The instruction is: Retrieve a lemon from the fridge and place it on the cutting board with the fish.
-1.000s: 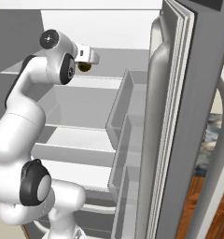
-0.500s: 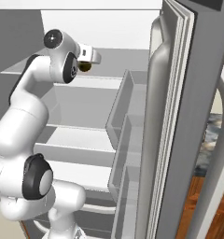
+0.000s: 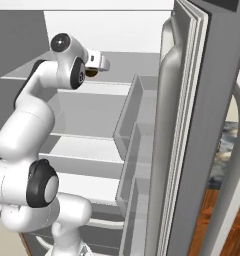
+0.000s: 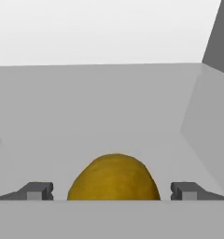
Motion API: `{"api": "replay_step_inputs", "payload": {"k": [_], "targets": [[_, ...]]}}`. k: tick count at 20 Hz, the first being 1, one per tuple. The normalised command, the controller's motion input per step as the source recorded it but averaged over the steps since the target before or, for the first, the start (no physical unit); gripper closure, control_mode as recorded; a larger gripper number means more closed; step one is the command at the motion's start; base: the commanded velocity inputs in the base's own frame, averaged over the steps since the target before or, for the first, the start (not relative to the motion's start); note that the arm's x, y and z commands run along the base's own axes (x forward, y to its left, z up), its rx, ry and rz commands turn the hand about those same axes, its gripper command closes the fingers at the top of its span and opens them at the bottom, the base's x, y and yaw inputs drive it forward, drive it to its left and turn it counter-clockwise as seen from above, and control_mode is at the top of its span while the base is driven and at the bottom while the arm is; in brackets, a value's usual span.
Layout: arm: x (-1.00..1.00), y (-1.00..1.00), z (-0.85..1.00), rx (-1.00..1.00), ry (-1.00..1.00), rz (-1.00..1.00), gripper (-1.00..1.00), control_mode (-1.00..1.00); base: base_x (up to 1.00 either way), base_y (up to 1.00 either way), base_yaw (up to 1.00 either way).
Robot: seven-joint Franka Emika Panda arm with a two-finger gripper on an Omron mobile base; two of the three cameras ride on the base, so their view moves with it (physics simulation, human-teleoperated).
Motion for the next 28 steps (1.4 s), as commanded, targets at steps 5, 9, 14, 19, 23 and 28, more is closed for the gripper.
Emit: {"api": "replay_step_inputs", "payload": {"k": [5, 9, 14, 19, 23, 28], "targets": [[0.16, 0.0, -0.07, 0.0, 0.03, 0.0, -1.0, -1.0, 0.0, 0.0, 0.0], [0.06, 0.0, 0.0, 0.0, 0.0, 0.0, -1.0, -1.0, 0.0, 0.0, 0.0], [0.0, 0.0, -0.03, 0.0, 0.03, 0.0, -1.0, -1.0, 0.0, 0.0, 0.0], [0.0, 0.0, -0.1, 0.0, 0.02, 0.0, -1.0, -1.0, 0.0, 0.0, 0.0], [0.0, 0.0, -0.06, 0.0, 0.0, 0.0, -1.0, -1.0, 0.0, 0.0, 0.0], [0.0, 0.0, -0.07, 0.0, 0.01, 0.0, -1.0, -1.0, 0.0, 0.0, 0.0]]}}
